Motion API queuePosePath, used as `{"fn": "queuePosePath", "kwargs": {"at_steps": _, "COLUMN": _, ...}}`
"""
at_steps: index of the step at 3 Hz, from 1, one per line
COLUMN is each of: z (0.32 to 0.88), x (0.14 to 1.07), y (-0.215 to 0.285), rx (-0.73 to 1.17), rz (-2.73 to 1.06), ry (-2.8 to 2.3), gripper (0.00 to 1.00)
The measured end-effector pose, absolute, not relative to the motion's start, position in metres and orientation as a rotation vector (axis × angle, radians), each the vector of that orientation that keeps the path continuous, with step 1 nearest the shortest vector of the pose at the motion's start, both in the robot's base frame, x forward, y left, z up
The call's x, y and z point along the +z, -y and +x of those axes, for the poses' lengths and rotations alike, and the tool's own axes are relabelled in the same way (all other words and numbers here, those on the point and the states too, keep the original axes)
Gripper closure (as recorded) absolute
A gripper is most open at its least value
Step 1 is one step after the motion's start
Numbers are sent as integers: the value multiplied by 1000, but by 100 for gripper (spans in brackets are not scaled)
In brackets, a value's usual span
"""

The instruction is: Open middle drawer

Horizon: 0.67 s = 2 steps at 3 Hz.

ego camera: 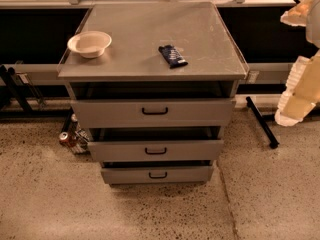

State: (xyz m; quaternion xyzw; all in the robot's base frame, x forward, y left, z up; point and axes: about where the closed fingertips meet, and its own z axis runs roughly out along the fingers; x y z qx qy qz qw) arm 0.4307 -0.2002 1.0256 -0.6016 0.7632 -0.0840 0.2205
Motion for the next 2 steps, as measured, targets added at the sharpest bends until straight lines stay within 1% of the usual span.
{"fn": "queuePosePath", "kwargs": {"at_steps": 1, "z": 430, "x": 1027, "y": 197, "rx": -233, "rz": -1671, "ry": -2090, "gripper": 0}}
{"fn": "queuePosePath", "kwargs": {"at_steps": 2, "z": 441, "x": 990, "y": 193, "rx": -199, "rz": -1731, "ry": -2092, "gripper": 0}}
